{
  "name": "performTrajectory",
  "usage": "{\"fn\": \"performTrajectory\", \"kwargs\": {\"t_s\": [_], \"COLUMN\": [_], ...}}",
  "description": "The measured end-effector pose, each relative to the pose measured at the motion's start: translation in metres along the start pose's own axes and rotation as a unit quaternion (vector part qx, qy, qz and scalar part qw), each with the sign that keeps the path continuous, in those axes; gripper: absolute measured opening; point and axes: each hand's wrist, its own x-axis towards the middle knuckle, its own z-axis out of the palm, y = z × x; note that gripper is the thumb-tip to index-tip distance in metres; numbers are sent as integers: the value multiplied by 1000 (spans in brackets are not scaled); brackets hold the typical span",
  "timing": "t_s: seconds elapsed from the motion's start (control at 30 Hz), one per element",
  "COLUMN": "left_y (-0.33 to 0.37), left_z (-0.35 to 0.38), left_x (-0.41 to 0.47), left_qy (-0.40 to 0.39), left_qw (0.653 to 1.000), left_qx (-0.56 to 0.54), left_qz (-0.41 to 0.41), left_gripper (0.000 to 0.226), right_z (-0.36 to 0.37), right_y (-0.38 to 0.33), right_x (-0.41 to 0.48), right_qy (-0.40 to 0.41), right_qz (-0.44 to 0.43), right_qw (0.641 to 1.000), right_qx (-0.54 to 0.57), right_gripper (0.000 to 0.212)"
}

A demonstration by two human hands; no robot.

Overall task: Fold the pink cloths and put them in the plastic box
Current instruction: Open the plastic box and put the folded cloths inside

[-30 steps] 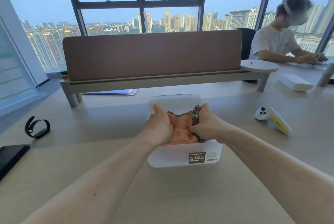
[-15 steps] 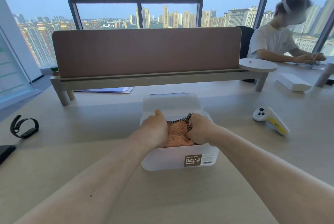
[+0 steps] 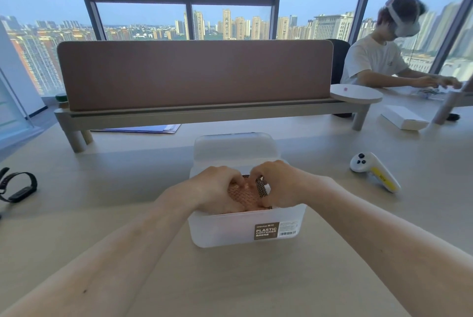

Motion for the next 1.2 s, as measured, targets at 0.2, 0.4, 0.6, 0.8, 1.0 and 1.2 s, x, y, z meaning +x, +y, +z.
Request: {"fn": "performTrajectory", "kwargs": {"t_s": [0.2,0.4,0.6,0.8,1.0,1.2], "left_y": [-9,-7,-42,-71,-45,-48], "left_z": [-15,-11,-46,-26,-22,-32], "left_x": [1,4,-2,-7,-7,-16], "left_qy": [-45,-55,169,145,152,105], "left_qw": [998,991,972,956,971,974], "left_qx": [39,113,-164,-251,-154,-171], "left_qz": [21,36,-4,-47,97,108], "left_gripper": [75,77,35,42,25,17], "right_z": [-7,-6,-44,-35,-26,-17], "right_y": [-5,-5,13,42,9,-4], "right_x": [3,6,1,9,12,4], "right_qy": [-1,-47,174,191,160,91], "right_qz": [-24,-21,3,130,-44,-136], "right_qw": [999,997,979,950,961,982], "right_qx": [-25,-49,108,212,223,92], "right_gripper": [57,63,41,46,32,56]}}
